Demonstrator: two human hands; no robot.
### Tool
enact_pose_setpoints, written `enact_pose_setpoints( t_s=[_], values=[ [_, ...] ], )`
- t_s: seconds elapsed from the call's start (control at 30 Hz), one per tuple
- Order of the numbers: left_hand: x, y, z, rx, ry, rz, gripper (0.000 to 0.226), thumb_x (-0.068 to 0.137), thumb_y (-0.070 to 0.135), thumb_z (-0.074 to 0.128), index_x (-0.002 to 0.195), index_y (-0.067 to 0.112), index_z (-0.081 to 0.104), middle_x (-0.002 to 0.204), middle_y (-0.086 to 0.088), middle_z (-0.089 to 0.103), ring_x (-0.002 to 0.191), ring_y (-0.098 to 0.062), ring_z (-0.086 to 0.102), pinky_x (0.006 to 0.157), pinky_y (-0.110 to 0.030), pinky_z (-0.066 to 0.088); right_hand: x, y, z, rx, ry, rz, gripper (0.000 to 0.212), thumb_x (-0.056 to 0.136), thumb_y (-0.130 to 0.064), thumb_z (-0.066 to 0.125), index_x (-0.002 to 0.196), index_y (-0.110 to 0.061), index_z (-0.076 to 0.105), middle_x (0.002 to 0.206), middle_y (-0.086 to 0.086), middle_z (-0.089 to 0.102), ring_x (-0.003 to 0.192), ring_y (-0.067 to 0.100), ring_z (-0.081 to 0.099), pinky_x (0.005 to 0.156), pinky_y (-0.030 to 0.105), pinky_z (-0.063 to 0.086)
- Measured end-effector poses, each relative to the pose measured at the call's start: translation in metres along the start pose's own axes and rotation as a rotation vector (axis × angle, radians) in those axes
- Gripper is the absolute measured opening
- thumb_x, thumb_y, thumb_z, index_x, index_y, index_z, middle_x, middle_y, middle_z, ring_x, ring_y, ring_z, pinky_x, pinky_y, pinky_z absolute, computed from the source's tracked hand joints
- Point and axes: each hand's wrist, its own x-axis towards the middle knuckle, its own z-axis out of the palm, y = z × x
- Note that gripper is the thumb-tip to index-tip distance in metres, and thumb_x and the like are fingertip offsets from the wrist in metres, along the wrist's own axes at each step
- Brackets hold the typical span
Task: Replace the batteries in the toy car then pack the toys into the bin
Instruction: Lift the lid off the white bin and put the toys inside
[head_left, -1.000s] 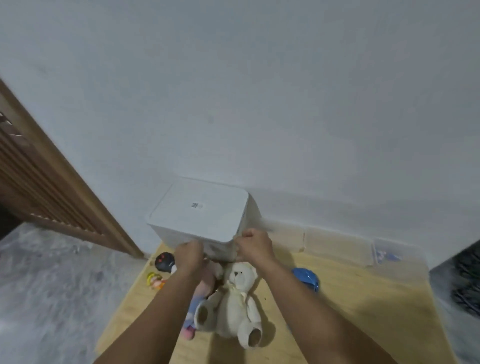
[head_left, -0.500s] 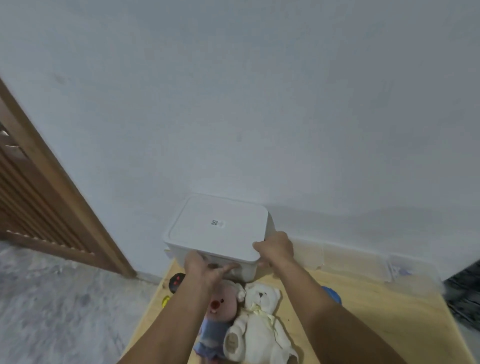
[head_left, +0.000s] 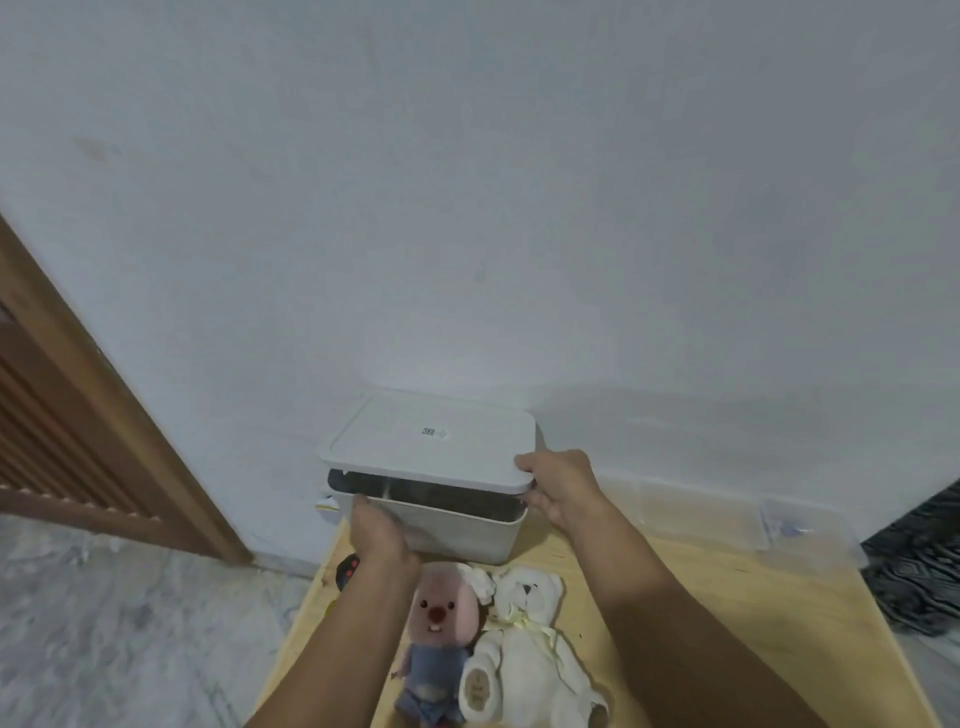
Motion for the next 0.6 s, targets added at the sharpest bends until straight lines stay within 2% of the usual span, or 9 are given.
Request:
enact_pose_setpoints(
  t_s=[0.07, 0.1, 0.17, 0.23, 0.3, 0.37, 0.43, 0.5, 0.6],
  values=[
    [0.005, 0.020, -0.002, 0.151, 0.268, 0.195, 0.041, 0.091, 0.033, 0.042, 0.114, 0.006, 0.061, 0.112, -0.008, 0.060, 0.102, -0.032, 0.056, 0.090, -0.038, 0.044, -0.003, -0.003, 0.003, 0.051, 0.001, -0.013, 0.043, 0.081, 0.011, 0.064, 0.122, 0.014, 0.051, 0.118, 0.024, 0.061, 0.097, 0.035, 0.066, 0.054, 0.033, 0.060],
    [0.007, 0.032, -0.003, 0.149, 0.292, 0.278, 0.037, 0.090, 0.033, 0.042, 0.103, 0.004, 0.061, 0.101, -0.008, 0.057, 0.095, -0.030, 0.054, 0.083, -0.037, 0.042, -0.004, -0.005, 0.005, 0.068, 0.006, -0.026, 0.044, 0.081, 0.011, 0.064, 0.123, 0.014, 0.051, 0.119, 0.023, 0.061, 0.098, 0.035, 0.066, 0.056, 0.033, 0.060],
    [0.010, 0.053, -0.005, 0.060, 0.192, 0.307, 0.028, 0.087, 0.035, 0.046, 0.078, 0.009, 0.055, 0.082, -0.003, 0.053, 0.076, -0.024, 0.052, 0.069, -0.033, 0.042, -0.008, -0.008, 0.008, 0.083, 0.011, -0.052, 0.041, 0.082, 0.011, 0.065, 0.121, 0.011, 0.054, 0.118, 0.021, 0.063, 0.098, 0.034, 0.066, 0.062, 0.036, 0.061],
    [0.013, 0.071, -0.007, 0.023, 0.135, 0.285, 0.026, 0.085, 0.035, 0.052, 0.070, 0.015, 0.049, 0.074, 0.000, 0.050, 0.066, -0.020, 0.050, 0.062, -0.030, 0.043, -0.012, -0.009, 0.012, 0.078, 0.018, -0.091, 0.035, 0.083, 0.010, 0.064, 0.117, 0.008, 0.058, 0.114, 0.018, 0.065, 0.097, 0.032, 0.067, 0.067, 0.037, 0.061],
    [0.013, 0.088, -0.010, 0.098, 0.074, 0.269, 0.022, 0.084, 0.031, 0.059, 0.074, 0.013, 0.053, 0.076, -0.002, 0.054, 0.066, -0.021, 0.053, 0.062, -0.031, 0.047, -0.016, -0.006, 0.016, 0.046, 0.029, -0.138, 0.026, 0.084, 0.008, 0.062, 0.109, 0.003, 0.063, 0.110, 0.014, 0.067, 0.097, 0.030, 0.067, 0.073, 0.038, 0.060],
    [0.016, 0.099, -0.012, 0.168, 0.002, 0.245, 0.020, 0.087, 0.025, 0.066, 0.094, 0.008, 0.058, 0.089, -0.006, 0.060, 0.077, -0.024, 0.062, 0.073, -0.035, 0.056, -0.022, -0.002, 0.020, 0.018, 0.046, -0.196, 0.017, 0.085, 0.008, 0.060, 0.090, -0.007, 0.065, 0.106, 0.013, 0.068, 0.096, 0.029, 0.067, 0.074, 0.039, 0.060],
    [0.018, 0.107, -0.014, 0.212, -0.045, 0.259, 0.024, 0.084, 0.013, 0.070, 0.103, 0.001, 0.060, 0.101, -0.012, 0.061, 0.086, -0.027, 0.065, 0.082, -0.041, 0.058, -0.027, -0.001, 0.023, -0.005, 0.070, -0.254, 0.023, 0.085, 0.006, 0.058, 0.079, -0.017, 0.061, 0.102, 0.011, 0.068, 0.097, 0.028, 0.067, 0.075, 0.040, 0.059],
    [0.021, 0.112, -0.017, 0.242, -0.065, 0.294, 0.013, 0.079, 0.003, 0.069, 0.089, 0.000, 0.061, 0.098, -0.014, 0.062, 0.083, -0.027, 0.064, 0.081, -0.039, 0.058, -0.032, 0.000, 0.023, -0.012, 0.088, -0.293, 0.020, 0.087, 0.004, 0.057, 0.084, -0.016, 0.059, 0.102, 0.008, 0.065, 0.098, 0.028, 0.066, 0.074, 0.038, 0.059],
    [0.024, 0.116, -0.016, 0.370, -0.087, 0.319, 0.016, 0.072, 0.011, 0.069, 0.071, 0.012, 0.053, 0.082, -0.006, 0.056, 0.073, -0.022, 0.053, 0.075, -0.031, 0.050, -0.036, 0.003, 0.014, -0.063, 0.109, -0.305, 0.032, 0.088, 0.000, 0.056, 0.117, -0.015, 0.058, 0.115, 0.006, 0.064, 0.101, 0.025, 0.064, 0.078, 0.039, 0.058]
  ],
)
